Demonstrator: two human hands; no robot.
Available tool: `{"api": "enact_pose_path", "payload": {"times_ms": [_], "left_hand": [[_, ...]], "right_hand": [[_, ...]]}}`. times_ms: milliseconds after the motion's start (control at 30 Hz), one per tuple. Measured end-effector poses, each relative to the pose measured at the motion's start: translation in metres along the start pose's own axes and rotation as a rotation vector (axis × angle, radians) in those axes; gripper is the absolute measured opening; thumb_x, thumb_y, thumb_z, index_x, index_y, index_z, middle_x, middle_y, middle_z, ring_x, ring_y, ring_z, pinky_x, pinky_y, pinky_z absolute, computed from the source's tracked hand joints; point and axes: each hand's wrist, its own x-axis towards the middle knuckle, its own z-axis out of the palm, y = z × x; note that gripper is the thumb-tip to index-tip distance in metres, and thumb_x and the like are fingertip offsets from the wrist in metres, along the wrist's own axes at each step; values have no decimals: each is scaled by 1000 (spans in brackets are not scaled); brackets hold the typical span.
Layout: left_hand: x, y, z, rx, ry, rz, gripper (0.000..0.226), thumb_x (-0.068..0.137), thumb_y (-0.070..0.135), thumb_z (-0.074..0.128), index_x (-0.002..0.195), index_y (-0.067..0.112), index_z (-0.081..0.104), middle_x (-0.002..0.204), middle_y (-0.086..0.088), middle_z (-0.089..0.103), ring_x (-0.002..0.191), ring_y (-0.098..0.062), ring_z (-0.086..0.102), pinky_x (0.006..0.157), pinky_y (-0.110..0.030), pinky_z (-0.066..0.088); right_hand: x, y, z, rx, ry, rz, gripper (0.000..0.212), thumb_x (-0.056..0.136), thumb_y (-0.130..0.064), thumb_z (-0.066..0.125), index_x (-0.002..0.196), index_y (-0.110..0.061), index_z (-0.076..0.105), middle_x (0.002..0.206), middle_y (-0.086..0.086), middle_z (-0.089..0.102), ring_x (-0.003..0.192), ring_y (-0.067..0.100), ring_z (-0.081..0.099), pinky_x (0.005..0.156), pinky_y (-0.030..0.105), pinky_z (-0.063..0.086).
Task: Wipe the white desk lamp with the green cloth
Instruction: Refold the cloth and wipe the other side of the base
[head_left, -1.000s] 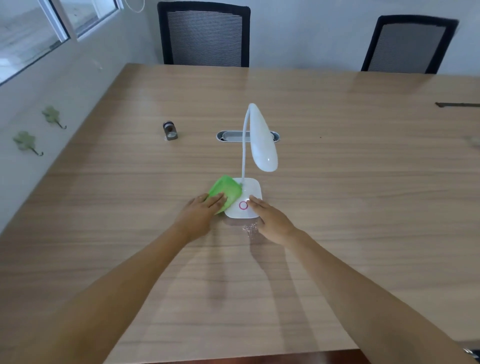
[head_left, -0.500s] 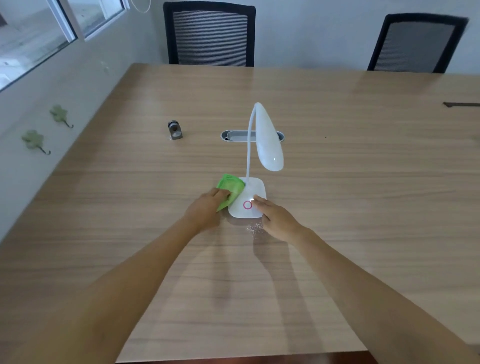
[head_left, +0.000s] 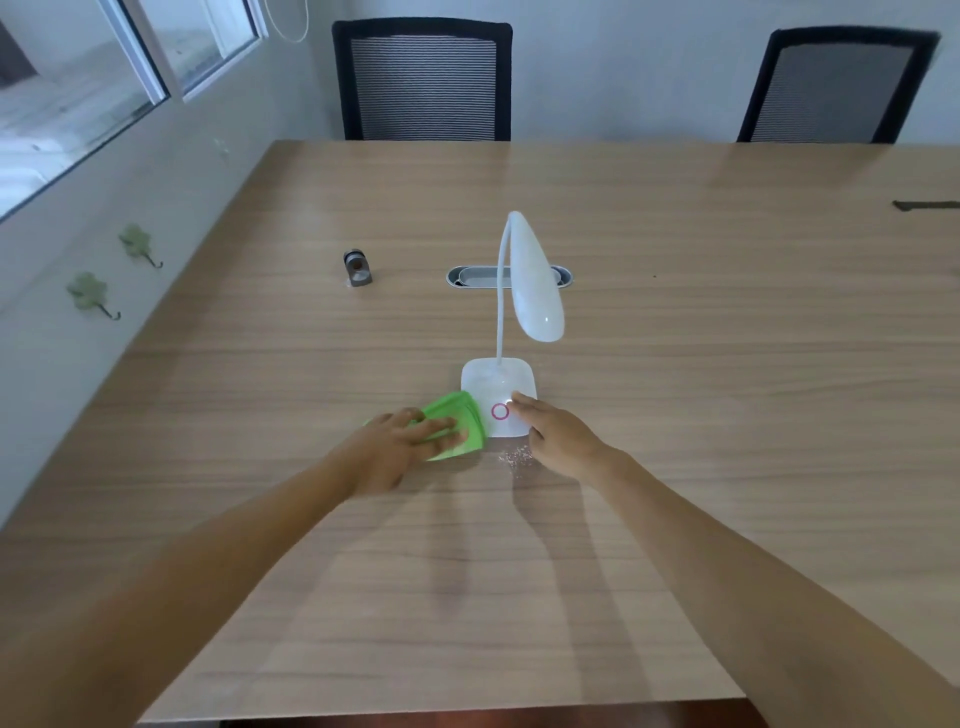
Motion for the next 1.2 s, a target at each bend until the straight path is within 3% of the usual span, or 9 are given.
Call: {"api": "enact_pose_path", "payload": {"times_ms": [233, 333, 467, 567, 667, 733, 867, 967, 1200], "left_hand": [[28, 12, 0, -186, 237, -294, 78, 62, -3, 39, 138, 13, 38, 140, -16, 49, 100, -46, 56, 83, -48, 55], [28, 19, 3, -148, 104, -239, 81, 70, -3, 48, 146, 18, 28, 151, -5, 36, 121, -41, 46, 92, -47, 51], [-7, 8, 5, 25, 113, -4, 95, 51, 7, 66, 138, 17, 31, 139, -7, 53, 106, -33, 63, 78, -40, 59], [-15, -4, 1, 4, 158, -109, 95, 49, 1, 74, 135, 9, 35, 131, -18, 57, 103, -33, 65, 78, -37, 58], [9, -5, -3, -15, 264, -247, 63, 69, 3, 62, 129, 1, 42, 120, -22, 63, 95, -35, 68, 73, -39, 58], [23, -1, -4, -35, 217, -262, 50, 78, 17, 43, 125, 0, 51, 117, -20, 66, 92, -33, 70, 71, -38, 58], [22, 11, 14, -78, 110, -208, 54, 82, 26, 33, 126, 4, 55, 123, -15, 65, 99, -34, 68, 78, -43, 58], [10, 9, 15, -26, 207, -130, 56, 74, 18, 35, 127, 8, 47, 120, -11, 67, 98, -28, 69, 77, -36, 59], [30, -1, -4, -24, 307, -289, 53, 75, 12, 36, 123, 8, 57, 122, -11, 66, 99, -29, 69, 82, -40, 56]], "right_hand": [[1, 0, 0, 1, -10, 13, 57, 90, 2, 31, 144, -16, 31, 158, -3, 19, 144, 13, 23, 116, 23, 20], [3, 1, -1, -7, -14, 13, 57, 90, 2, 31, 144, -15, 32, 157, -2, 21, 144, 13, 24, 117, 23, 19], [3, 1, 0, -5, -16, 10, 56, 90, 3, 31, 143, -15, 32, 158, 0, 20, 144, 13, 23, 117, 23, 18], [2, 1, 0, -3, -16, 12, 56, 91, 2, 31, 144, -16, 30, 158, -2, 18, 144, 12, 22, 116, 21, 18], [2, 1, 0, -2, -14, 13, 57, 91, 2, 32, 144, -17, 30, 158, -3, 18, 144, 12, 23, 116, 22, 19], [3, 1, 0, -5, -13, 10, 57, 90, 2, 32, 144, -17, 31, 158, -3, 19, 144, 13, 24, 116, 24, 20], [3, 1, 0, -15, -14, 5, 56, 91, 2, 32, 144, -14, 30, 158, 0, 19, 144, 13, 23, 115, 21, 18], [3, 2, 1, -12, -14, 2, 57, 91, 3, 32, 145, -14, 29, 158, 0, 18, 144, 13, 22, 115, 20, 17], [4, 3, 1, -12, -16, 2, 57, 90, 2, 32, 144, -16, 31, 158, -3, 19, 144, 12, 24, 115, 22, 21]]}}
